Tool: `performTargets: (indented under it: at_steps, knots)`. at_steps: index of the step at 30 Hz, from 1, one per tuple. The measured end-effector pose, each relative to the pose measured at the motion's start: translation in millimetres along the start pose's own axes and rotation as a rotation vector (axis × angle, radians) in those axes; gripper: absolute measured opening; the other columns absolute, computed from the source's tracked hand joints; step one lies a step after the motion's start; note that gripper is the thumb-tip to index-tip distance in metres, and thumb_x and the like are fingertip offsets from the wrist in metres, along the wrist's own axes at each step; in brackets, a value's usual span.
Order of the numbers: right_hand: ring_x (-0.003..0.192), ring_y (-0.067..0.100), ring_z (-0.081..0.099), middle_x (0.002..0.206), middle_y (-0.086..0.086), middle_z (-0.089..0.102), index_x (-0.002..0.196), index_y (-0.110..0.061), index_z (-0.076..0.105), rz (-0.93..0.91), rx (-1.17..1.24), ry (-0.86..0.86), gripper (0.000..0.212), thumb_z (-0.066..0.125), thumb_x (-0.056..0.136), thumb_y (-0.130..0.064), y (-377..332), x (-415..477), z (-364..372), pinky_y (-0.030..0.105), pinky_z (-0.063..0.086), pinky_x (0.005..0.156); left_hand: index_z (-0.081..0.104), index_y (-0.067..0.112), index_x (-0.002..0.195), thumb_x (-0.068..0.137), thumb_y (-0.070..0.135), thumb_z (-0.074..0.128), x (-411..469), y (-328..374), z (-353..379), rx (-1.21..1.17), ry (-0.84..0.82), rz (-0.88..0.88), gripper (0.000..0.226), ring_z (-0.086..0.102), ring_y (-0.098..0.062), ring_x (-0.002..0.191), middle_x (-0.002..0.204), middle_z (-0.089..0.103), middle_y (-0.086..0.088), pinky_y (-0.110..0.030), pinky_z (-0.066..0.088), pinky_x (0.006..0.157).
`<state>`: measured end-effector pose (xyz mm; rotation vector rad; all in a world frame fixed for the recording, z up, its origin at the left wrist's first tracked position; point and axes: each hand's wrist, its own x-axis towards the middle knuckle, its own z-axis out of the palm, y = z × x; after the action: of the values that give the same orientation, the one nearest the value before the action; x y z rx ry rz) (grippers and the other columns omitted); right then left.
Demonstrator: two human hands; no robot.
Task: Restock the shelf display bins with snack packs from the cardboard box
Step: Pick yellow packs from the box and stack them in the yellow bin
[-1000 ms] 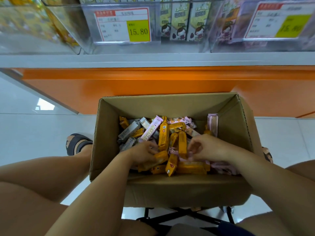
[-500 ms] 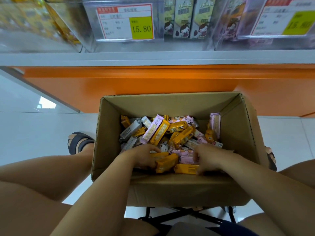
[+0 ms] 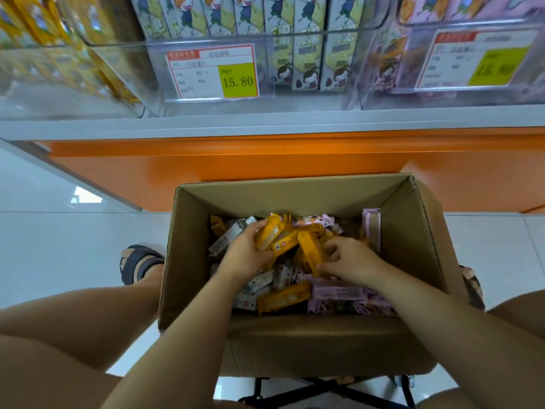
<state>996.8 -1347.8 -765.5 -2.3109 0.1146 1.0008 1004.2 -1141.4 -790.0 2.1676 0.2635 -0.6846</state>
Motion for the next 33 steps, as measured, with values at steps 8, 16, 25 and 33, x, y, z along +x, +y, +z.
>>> performTargets:
  at_steps: [8, 16, 25, 33]
  knots:
    - [0.113, 0.027, 0.058, 0.135, 0.01, 0.05, 0.14, -0.013, 0.04, 0.222, 0.539, -0.098, 0.057, 0.065, 0.088, -0.015, 11, 29, 27, 0.041, 0.052, 0.093, 0.026, 0.031, 0.149, 0.092, 0.027, 0.061, 11, -22, 25, 0.152, -0.185, -0.071, 0.068, 0.023, -0.026, 0.142, 0.155, 0.017, -0.004, -0.036, 0.028, 0.114]
    - [0.115, 0.031, 0.056, 0.131, 0.01, 0.052, 0.141, -0.02, 0.028, 0.275, 0.774, 0.092, 0.078, 0.075, 0.08, -0.013, 11, 49, 48, 0.041, 0.057, 0.078, 0.034, 0.035, 0.146, 0.097, 0.039, 0.043, 20, -17, 26, 0.001, -0.176, -0.106, 0.049, 0.019, -0.022, 0.144, 0.155, 0.023, 0.0, -0.046, 0.022, 0.116]
    - [0.119, 0.036, 0.054, 0.134, 0.008, 0.051, 0.145, -0.029, 0.021, 0.334, 1.061, 0.147, 0.116, 0.091, 0.053, -0.027, 6, 56, 61, 0.052, 0.056, 0.079, 0.039, 0.027, 0.144, 0.102, 0.023, 0.041, 28, -16, 26, -0.301, -0.221, -0.216, 0.042, 0.041, -0.009, 0.114, 0.145, 0.039, 0.001, -0.02, 0.037, 0.086]
    - [0.133, 0.034, 0.039, 0.151, 0.005, 0.033, 0.15, -0.037, 0.007, 0.282, 1.053, 0.117, 0.099, 0.075, 0.079, -0.032, 4, 60, 70, 0.056, 0.042, 0.102, 0.029, 0.029, 0.149, 0.096, 0.028, 0.054, 13, -7, 34, -0.399, -0.259, -0.216, 0.058, 0.033, -0.018, 0.137, 0.152, 0.031, 0.001, -0.026, 0.034, 0.097]
